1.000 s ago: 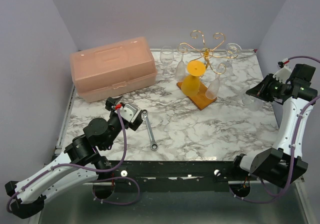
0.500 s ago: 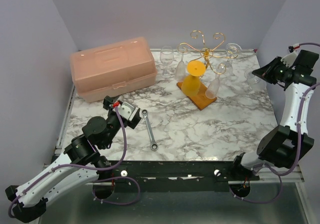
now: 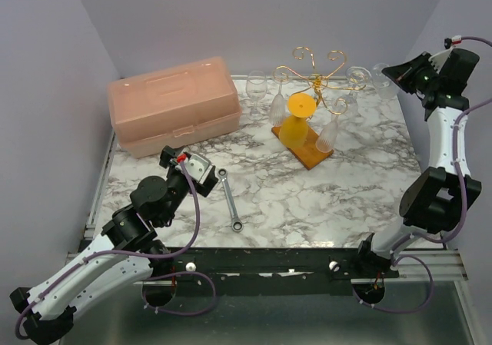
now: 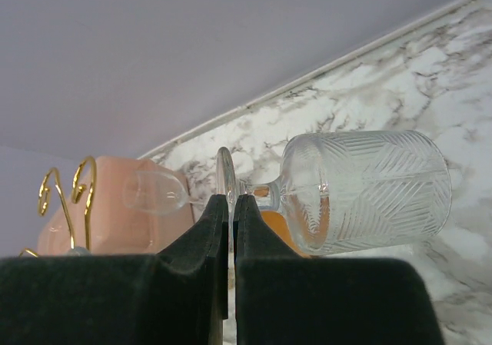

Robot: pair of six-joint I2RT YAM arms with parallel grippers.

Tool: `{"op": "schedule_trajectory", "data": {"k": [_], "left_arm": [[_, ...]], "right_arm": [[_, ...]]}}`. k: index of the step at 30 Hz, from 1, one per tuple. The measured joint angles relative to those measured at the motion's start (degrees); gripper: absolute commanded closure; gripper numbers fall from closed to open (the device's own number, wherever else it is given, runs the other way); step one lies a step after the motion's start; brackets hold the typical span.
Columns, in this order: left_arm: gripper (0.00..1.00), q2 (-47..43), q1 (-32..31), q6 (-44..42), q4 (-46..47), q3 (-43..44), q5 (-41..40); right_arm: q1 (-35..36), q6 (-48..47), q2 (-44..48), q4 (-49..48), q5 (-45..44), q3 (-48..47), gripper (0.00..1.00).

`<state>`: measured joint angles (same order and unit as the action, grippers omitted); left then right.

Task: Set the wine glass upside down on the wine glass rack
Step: Turn the wine glass upside down at the wine rack.

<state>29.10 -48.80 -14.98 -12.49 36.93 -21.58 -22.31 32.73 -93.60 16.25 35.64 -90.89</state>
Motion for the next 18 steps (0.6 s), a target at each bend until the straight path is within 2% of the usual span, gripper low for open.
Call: {"op": "schedule_trajectory", "data": {"k": [8,18], "left_arm": [[0.01,0.0,0.4,-0.1,0.7,-0.3,0.1],[0.01,0.8,0.9,-0.2,0.9,-0.5,0.4]], "right_arm": [[5.4,5.5,-5.2,-6.8,-1.7,-4.2,1.0],[8.0,10.8,-13.3,-11.0,-2.6,-14.4,1.0]]}}
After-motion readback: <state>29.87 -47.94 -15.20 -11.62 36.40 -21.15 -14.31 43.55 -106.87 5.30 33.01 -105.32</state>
